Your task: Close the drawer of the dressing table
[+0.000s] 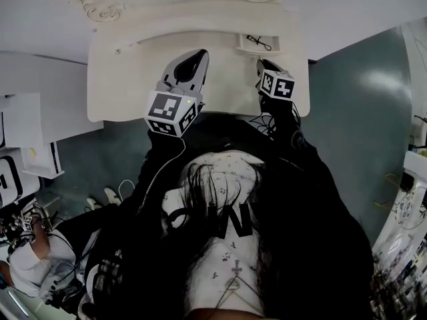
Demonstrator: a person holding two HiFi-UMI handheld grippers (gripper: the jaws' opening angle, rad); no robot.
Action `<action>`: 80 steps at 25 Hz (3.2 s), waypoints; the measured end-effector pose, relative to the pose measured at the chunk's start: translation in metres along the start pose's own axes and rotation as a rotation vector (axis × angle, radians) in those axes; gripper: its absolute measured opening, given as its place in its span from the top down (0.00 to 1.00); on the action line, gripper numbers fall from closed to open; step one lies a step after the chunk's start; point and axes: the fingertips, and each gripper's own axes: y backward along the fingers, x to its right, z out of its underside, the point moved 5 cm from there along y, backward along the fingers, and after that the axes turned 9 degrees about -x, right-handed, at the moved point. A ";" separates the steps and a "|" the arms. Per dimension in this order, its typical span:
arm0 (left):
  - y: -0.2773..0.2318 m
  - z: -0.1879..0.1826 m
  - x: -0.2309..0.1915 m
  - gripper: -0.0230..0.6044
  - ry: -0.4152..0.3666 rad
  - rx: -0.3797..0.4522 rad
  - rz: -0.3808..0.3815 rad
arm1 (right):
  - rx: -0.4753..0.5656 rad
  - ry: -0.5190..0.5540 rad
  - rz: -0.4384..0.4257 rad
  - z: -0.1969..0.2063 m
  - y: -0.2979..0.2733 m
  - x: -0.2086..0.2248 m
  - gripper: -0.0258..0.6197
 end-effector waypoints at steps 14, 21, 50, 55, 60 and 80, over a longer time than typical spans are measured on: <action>-0.002 0.003 0.000 0.96 0.001 -0.015 -0.016 | 0.019 -0.007 -0.029 -0.012 -0.010 0.006 0.85; 0.000 0.004 -0.002 0.96 -0.002 -0.023 -0.023 | 0.034 -0.023 -0.034 -0.019 -0.017 0.007 0.85; 0.003 0.013 -0.003 0.96 0.005 -0.036 -0.040 | 0.033 -0.006 0.002 -0.049 -0.052 0.012 0.85; 0.002 0.012 -0.003 0.96 0.004 -0.037 -0.037 | 0.027 0.002 0.007 -0.053 -0.054 0.011 0.85; 0.002 0.012 -0.002 0.96 0.005 -0.039 -0.033 | 0.026 0.000 -0.004 -0.054 -0.051 0.011 0.85; 0.005 0.015 -0.004 0.96 -0.002 -0.046 -0.046 | 0.050 -0.036 -0.046 -0.057 -0.051 0.011 0.85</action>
